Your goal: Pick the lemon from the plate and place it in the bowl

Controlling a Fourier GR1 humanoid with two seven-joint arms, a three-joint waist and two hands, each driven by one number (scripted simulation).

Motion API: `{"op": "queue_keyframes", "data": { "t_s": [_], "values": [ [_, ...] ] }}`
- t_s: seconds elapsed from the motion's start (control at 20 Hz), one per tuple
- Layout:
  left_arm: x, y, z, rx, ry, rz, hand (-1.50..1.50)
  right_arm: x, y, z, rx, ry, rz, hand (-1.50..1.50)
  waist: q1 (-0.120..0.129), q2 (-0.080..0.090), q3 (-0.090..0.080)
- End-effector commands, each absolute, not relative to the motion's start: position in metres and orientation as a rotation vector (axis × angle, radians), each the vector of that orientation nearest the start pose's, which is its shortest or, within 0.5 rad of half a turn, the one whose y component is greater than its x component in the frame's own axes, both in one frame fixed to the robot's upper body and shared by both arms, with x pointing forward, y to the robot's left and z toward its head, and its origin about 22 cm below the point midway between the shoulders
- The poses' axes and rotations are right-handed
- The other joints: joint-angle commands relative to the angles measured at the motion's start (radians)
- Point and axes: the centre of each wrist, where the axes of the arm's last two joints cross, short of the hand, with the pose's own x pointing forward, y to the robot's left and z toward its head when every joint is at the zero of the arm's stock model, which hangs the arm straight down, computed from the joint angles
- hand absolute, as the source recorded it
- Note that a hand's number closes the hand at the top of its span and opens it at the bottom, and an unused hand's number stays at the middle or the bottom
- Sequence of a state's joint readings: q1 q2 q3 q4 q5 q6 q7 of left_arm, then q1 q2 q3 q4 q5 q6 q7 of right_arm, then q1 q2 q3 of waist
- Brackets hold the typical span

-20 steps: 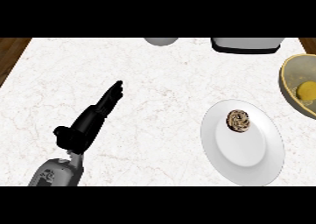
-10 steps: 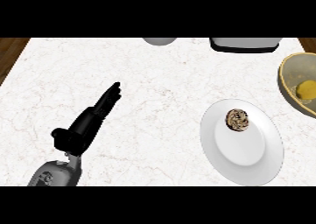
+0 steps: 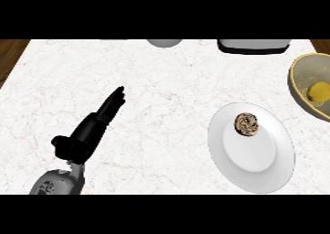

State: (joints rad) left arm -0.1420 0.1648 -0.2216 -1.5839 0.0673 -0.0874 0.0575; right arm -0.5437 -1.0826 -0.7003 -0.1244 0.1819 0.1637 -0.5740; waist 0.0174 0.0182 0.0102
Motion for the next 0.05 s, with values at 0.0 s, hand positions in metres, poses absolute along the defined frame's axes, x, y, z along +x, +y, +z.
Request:
{"op": "queue_keyframes", "data": {
  "t_s": [0.0],
  "values": [
    [0.2631,0.1913,0.0288,-0.188,-1.603,-0.389,0.00,0.1746,-0.6279,0.1195,-0.900,-1.514,-0.161,-1.50,0.000,0.000,0.001]
  ]
}}
